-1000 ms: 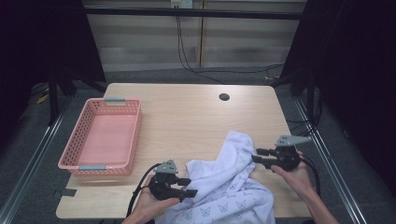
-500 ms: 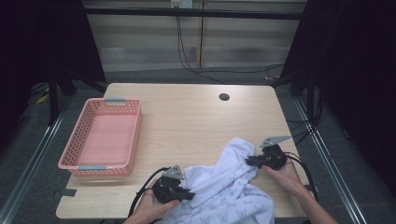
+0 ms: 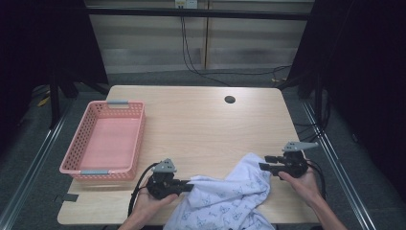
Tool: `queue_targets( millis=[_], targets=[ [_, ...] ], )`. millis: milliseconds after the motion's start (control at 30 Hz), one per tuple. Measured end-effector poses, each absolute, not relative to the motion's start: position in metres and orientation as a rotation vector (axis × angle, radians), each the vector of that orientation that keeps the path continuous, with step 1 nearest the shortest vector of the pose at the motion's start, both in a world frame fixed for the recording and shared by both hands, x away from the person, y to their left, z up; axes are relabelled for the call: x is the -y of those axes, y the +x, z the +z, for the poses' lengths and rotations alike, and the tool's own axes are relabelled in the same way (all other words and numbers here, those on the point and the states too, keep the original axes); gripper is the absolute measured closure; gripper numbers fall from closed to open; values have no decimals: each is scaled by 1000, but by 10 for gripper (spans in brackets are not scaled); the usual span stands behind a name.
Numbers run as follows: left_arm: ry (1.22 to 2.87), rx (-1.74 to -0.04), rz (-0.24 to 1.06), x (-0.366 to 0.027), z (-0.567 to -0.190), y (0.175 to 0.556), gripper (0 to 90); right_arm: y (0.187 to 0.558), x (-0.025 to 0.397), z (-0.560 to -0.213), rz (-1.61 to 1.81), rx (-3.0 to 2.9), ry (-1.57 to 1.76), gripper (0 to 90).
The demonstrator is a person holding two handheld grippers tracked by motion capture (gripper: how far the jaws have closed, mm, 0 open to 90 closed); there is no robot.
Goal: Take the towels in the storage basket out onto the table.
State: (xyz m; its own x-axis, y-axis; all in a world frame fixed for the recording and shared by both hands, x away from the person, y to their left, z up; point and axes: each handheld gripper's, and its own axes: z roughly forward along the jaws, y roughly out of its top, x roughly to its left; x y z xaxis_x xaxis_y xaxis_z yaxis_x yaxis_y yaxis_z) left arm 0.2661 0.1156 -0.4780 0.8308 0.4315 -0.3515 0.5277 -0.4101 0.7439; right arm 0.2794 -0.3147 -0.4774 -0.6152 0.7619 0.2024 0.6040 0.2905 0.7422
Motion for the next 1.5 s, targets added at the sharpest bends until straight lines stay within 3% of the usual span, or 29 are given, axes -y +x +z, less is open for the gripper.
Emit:
queue_targets(
  millis=[233, 367, 433, 633, 1000, 1500],
  targets=[
    [2008, -733, -104, -122, -475, 281, 851, 306, 299, -502, 1097, -2437, 1250, 464],
    [1973, -727, -78, -128, -465, 279, 856, 298, 292, -499, 1087, -2484, 1208, 840],
    [1955, -736, -45, -135, -458, 280, 857, 294, 294, -493, 1121, -2467, 1209, 863],
    [1888, -752, 40, -151, -432, 289, 859, 287, 318, -451, 1396, -2182, 1261, 870],
    [1801, -738, 248, -166, -356, 326, 859, 312, 309, -363, 1530, -1972, 1090, 870],
    [1759, -780, 332, -158, -322, 417, 843, 375, 303, -317, 1499, -1848, 1085, 868]
  ],
)
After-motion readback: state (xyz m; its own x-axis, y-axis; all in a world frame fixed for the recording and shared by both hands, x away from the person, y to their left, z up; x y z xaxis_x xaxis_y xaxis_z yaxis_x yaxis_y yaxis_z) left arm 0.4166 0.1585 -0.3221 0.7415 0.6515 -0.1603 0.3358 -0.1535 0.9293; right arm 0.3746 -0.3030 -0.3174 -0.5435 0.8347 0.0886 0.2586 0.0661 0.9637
